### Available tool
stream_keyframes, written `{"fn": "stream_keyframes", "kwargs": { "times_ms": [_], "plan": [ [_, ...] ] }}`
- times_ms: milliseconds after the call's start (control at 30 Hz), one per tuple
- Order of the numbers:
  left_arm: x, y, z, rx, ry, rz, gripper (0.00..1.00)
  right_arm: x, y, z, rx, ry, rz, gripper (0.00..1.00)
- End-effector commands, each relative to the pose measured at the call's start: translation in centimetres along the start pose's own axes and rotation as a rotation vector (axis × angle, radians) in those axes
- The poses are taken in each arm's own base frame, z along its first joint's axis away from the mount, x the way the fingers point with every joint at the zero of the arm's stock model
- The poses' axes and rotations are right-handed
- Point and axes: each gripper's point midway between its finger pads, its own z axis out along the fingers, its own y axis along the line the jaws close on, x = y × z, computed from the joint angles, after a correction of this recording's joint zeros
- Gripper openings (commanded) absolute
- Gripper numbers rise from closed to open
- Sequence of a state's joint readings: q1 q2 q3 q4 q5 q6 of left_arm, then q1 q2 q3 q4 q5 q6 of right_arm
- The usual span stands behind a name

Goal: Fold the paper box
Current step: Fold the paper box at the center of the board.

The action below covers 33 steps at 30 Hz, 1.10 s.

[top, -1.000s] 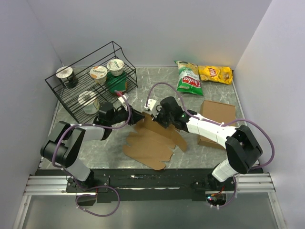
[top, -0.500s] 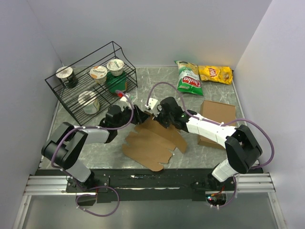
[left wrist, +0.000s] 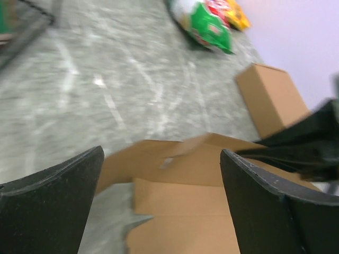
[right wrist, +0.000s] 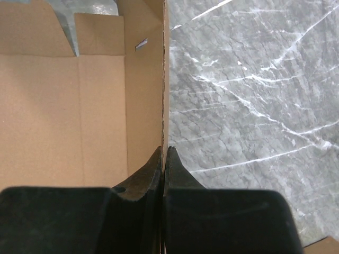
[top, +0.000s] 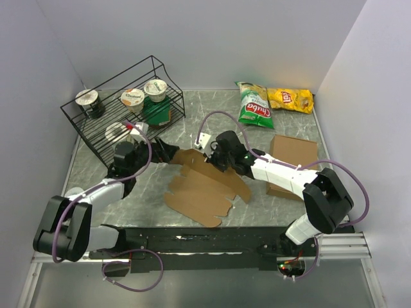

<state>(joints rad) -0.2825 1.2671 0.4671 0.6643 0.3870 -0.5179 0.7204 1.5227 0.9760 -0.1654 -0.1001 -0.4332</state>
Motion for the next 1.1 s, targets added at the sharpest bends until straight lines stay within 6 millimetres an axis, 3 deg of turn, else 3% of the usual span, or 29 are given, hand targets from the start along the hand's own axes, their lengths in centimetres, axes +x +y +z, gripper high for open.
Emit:
{"fn": "stream_keyframes", "kwargs": {
  "times_ms": [0, 167, 267, 367, 400, 467, 567, 767, 967, 1067],
  "plan": [
    [-0.2, 3.5, -0.5, -0.108, -0.014, 0.005, 0.98, -1.5, -0.1, -0.8, 0.001, -0.058, -0.032, 0.00],
    [-2.7, 5.5, 1.0, -0.126, -0.052, -0.050, 0.98, -1.7, 0.2, -0.8, -0.011, -0.068, -0.027, 0.00],
    [-2.7, 7.0, 2.4, -0.145, -0.038, -0.092, 0.96, -1.8, 0.2, -0.9, -0.011, -0.068, -0.024, 0.00],
    [-1.6, 8.2, 3.9, -0.146, 0.004, -0.138, 0.93, -1.6, 0.2, -0.8, -0.008, -0.063, -0.025, 0.00],
    [-0.3, 9.0, 4.4, -0.153, 0.037, -0.164, 0.92, -1.6, 0.1, -0.8, -0.005, -0.063, -0.024, 0.00],
    [0.2, 9.2, 5.2, -0.138, 0.058, -0.189, 0.91, -1.6, 0.0, -0.8, 0.001, -0.061, -0.029, 0.00],
    [2.5, 10.1, 5.9, -0.130, 0.120, -0.229, 0.88, -1.1, -0.4, -0.7, 0.038, -0.041, -0.057, 0.00],
    [4.9, 9.7, 6.0, -0.084, 0.192, -0.262, 0.85, -1.2, -0.6, -1.1, 0.115, -0.046, -0.119, 0.00],
    [6.4, 9.4, 5.7, -0.066, 0.238, -0.273, 0.80, -1.4, -0.3, -1.5, 0.204, -0.048, -0.197, 0.00],
    [6.6, 8.2, 5.2, -0.015, 0.237, -0.286, 0.76, -1.1, -0.3, -1.6, 0.232, -0.031, -0.218, 0.00]
  ]
}}
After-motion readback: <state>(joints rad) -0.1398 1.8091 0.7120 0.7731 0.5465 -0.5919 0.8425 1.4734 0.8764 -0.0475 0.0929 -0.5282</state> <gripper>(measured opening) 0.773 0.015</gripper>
